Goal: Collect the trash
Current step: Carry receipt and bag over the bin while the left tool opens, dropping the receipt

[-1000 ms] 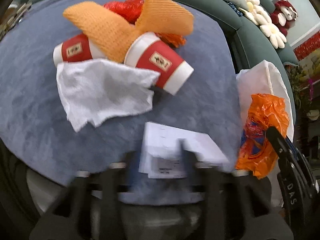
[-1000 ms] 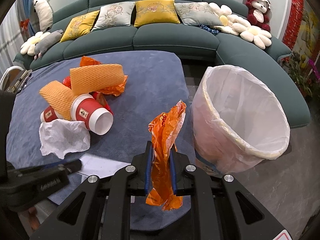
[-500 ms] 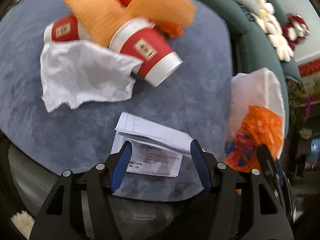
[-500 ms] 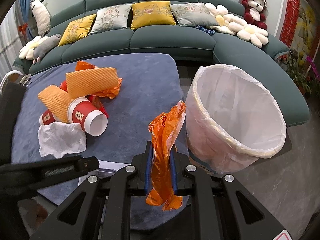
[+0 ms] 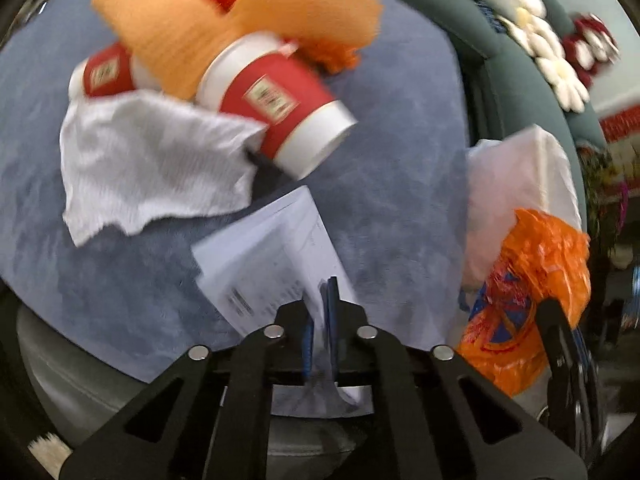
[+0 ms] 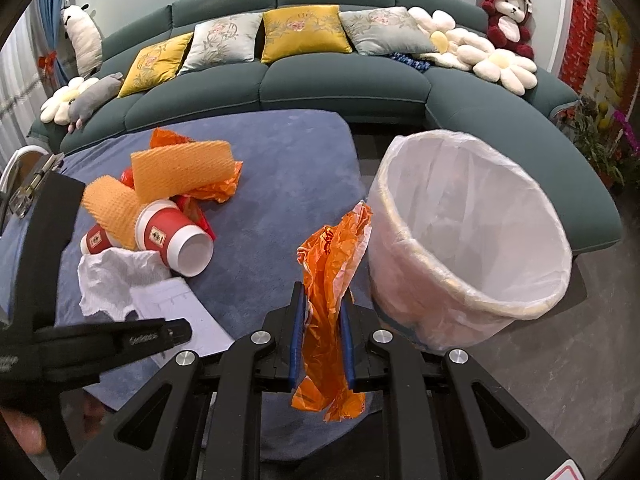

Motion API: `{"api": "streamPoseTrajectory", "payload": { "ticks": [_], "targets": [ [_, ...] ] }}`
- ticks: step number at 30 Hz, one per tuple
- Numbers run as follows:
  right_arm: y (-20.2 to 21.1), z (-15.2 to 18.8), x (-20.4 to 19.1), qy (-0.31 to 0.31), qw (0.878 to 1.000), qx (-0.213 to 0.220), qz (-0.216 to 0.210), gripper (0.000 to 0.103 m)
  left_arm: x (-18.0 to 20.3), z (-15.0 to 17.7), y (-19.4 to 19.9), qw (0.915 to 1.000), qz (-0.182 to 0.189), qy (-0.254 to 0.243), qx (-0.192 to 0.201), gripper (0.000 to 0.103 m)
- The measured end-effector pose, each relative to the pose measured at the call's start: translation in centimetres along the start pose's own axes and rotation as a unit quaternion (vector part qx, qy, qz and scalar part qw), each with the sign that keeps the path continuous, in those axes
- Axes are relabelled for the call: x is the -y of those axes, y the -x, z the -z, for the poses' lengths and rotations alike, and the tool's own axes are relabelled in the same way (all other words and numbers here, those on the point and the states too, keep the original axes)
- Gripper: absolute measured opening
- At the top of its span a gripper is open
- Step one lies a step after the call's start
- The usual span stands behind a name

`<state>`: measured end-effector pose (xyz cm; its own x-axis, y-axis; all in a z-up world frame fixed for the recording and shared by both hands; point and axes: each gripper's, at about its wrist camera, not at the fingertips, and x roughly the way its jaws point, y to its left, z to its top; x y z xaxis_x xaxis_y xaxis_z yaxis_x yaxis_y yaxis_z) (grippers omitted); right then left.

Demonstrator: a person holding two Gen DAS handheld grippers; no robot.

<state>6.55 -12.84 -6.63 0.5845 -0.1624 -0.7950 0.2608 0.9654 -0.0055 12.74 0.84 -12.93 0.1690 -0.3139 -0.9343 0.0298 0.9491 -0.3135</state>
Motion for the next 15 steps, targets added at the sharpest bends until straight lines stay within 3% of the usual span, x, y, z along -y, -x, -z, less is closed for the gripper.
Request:
{"api": "streamPoseTrajectory", "payload": {
  "ticks": [3,8,15],
  "targets": [
    [0.7,-0.3,0.7,-0.008,1.000,0.009,0.003,0.015,1.8,0.1,1.5,0.9985,0.002,-0.046,0.029,0.003],
    [1.9,-0.8,2.2,-0.020,0.999,0.025,0.013,0.016,6.1,0.6,3.8,0.9886,0.013,-0.129,0.075,0.003],
    [3.0,-1.5,5.9,-0.049,0.997,0.044,0.038,0.016,12.2,0.6,4.7,0.9726,0.045,-0.207,0.095,0.003]
  ]
}}
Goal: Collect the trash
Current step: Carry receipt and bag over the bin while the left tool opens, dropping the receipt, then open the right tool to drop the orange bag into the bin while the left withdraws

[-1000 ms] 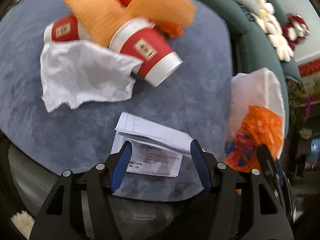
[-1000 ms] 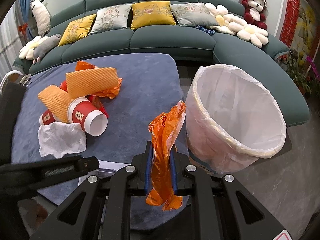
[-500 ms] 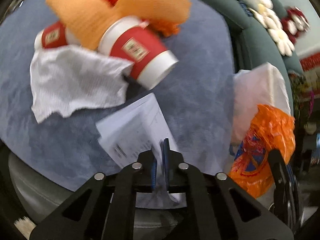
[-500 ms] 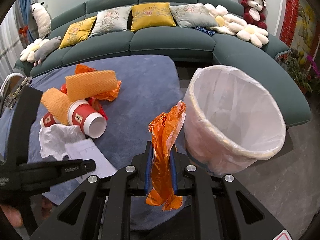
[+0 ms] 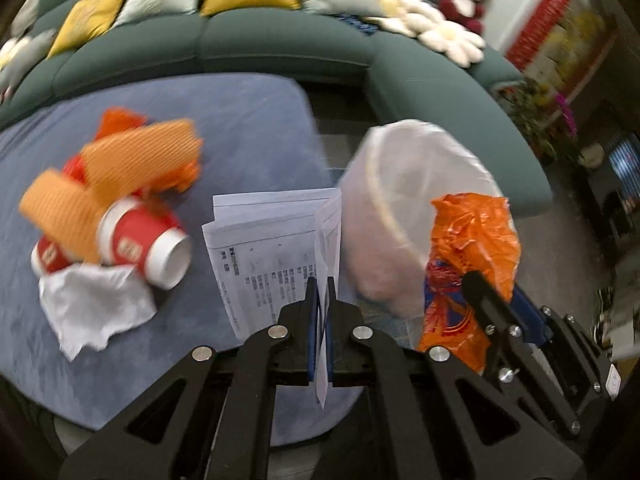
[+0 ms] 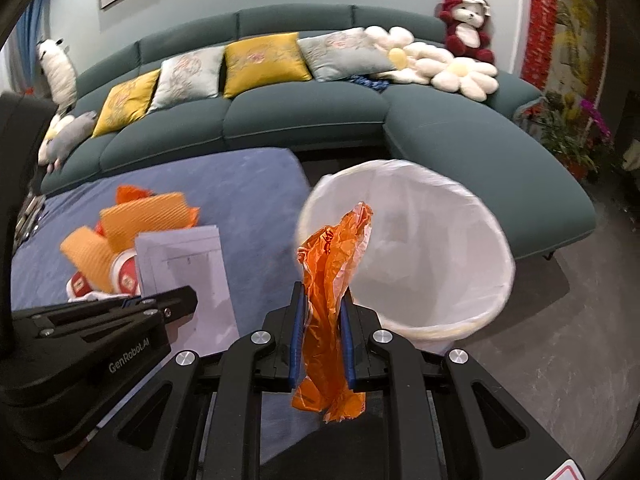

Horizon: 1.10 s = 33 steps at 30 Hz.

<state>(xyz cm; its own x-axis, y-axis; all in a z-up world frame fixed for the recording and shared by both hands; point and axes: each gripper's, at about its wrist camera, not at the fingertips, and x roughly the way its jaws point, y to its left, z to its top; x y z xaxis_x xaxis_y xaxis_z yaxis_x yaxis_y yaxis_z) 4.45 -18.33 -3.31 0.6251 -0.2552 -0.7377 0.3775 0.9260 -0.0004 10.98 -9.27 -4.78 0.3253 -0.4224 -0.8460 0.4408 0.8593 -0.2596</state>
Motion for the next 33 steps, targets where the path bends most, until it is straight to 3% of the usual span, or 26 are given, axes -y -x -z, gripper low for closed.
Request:
{"api": "streamPoseTrajectory", "payload": {
  "ticks": [15,24,26,28,33],
  "targets": [
    [-0.4,-3.1,9.7,-0.088,0.995,0.035,0.030,0.016,10.9,-5.3,-3.0,0.9928,0.069,-0.096,0.018,0.003],
    [-2.4,-3.8,11.5,-0.105,0.993,0.033,0.033,0.016,12.3,-6.9,-6.2,0.9934,0.058,-0.099,0.000,0.005],
    [-2.6,-3.8,11.8,-0.109,0.993,0.032,0.031,0.016,12.1,-7.1,-6.6,0.9943,0.048,-0.095,-0.003,0.029],
    [-2.8,-3.9,12.0,-0.112,0.993,0.032,0.030,0.016,11.5,-7.2,-6.6,0.9955,0.044,-0.083,0.002,0.044],
    [-3.4,-4.2,12.0,-0.109,0.993,0.031,0.028,0.015,10.4,-7.7,-6.4,0.9969,0.037,-0.069,0.012,0.048]
  ]
}}
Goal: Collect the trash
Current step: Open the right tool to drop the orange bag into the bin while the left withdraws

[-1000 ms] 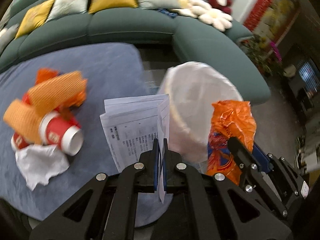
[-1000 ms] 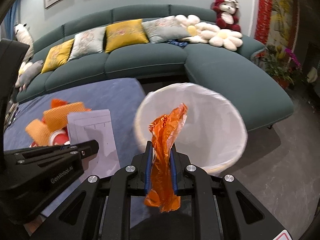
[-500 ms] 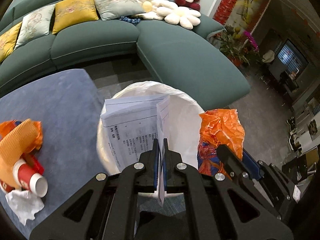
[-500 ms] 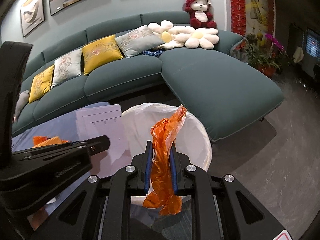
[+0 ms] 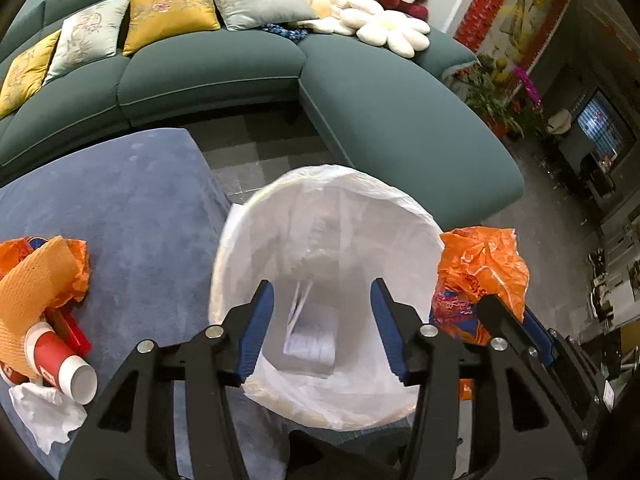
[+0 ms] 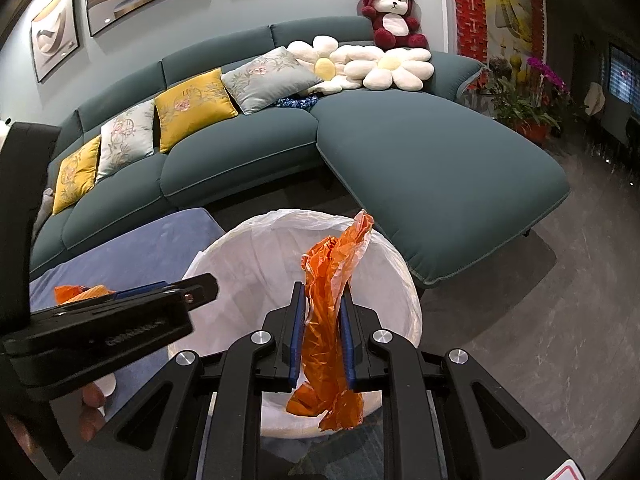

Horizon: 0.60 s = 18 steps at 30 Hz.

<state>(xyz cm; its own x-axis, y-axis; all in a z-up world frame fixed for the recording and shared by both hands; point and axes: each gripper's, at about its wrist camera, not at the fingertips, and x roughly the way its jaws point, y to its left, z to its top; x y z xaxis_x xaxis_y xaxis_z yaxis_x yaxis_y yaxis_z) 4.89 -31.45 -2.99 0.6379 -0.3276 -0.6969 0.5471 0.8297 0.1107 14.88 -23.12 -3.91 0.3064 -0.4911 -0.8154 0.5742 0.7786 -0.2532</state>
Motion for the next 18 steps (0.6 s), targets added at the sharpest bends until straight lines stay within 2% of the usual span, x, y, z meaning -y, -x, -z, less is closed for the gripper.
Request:
{"api": "streamPoseTrajectory", "payload": {
  "ticks": [3,6,8,11,14,18],
  "targets": [
    [-0.2,-0.2,-0.3,0.002,1.000,0.000,-0.003,0.016,-0.8,-0.1,0.2,1.0000,-0.004,0.009,0.003,0.050],
    [-0.5,-0.4,-0.9,0.009,1.000,0.001,-0.004,0.021,-1.5,-0.1,0.6,0.9998,-0.010,0.016,0.008,0.054],
    [-0.6,-0.5,-1.4,0.013,1.000,0.002,-0.005,0.036,-2.0,-0.1,0.8,0.9996,-0.016,0.021,0.011,0.057],
    [-0.3,-0.8,-1.9,0.017,1.000,0.011,-0.004,0.050,-2.8,0.0,1.2,0.9992,-0.021,0.031,0.013,0.057],
    [0.1,-1.1,-2.5,0.023,1.000,0.017,-0.003,0.052,-3.8,0.1,1.6,0.9987,-0.025,0.042,0.014,0.062],
    [0.7,-1.5,-3.1,0.029,0.999,0.022,-0.002,0.053,-4.7,0.4,2.6,0.9982,-0.032,0.045,0.022,0.062]
  ]
}}
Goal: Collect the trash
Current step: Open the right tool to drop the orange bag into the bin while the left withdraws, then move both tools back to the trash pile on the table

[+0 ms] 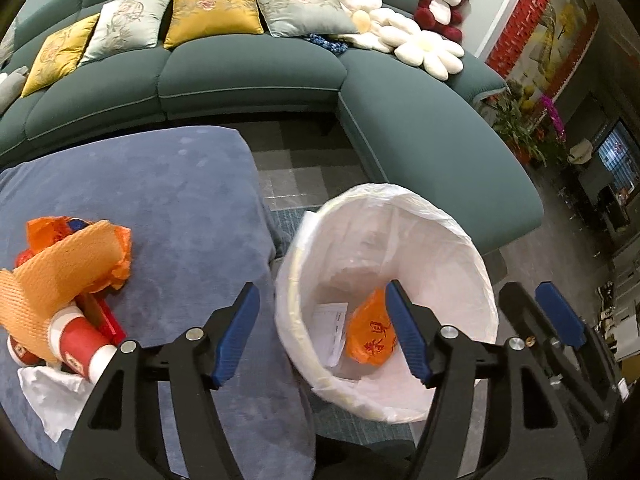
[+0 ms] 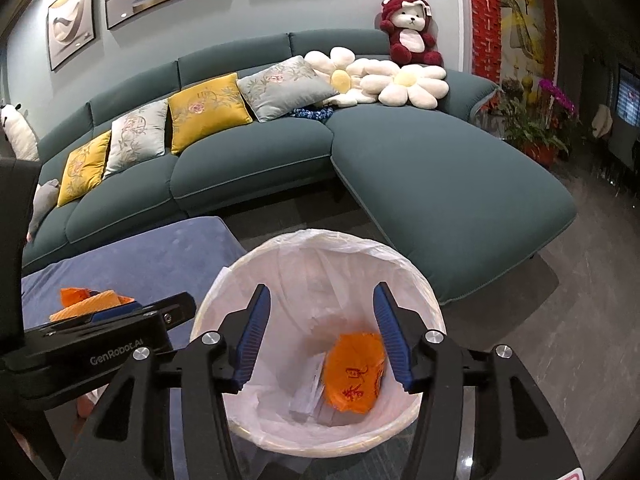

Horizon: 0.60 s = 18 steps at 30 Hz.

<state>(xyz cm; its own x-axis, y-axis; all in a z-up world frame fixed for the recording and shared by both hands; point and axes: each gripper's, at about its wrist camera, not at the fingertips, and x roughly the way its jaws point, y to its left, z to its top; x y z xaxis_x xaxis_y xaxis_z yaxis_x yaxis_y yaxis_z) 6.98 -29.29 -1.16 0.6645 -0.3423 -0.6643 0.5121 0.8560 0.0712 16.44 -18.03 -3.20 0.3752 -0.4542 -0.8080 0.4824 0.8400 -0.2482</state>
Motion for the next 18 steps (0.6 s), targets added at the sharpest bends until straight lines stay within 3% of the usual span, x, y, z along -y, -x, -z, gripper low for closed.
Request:
{"api": "streamPoseTrajectory", "payload": {
  "ticks": [18],
  "targets": [
    [4.9,0.8,-7.1,0.049,0.998,0.016,-0.032,0.063,-7.8,3.3,5.9,0.9974,-0.034,0.058,0.026,0.077]
  ]
}}
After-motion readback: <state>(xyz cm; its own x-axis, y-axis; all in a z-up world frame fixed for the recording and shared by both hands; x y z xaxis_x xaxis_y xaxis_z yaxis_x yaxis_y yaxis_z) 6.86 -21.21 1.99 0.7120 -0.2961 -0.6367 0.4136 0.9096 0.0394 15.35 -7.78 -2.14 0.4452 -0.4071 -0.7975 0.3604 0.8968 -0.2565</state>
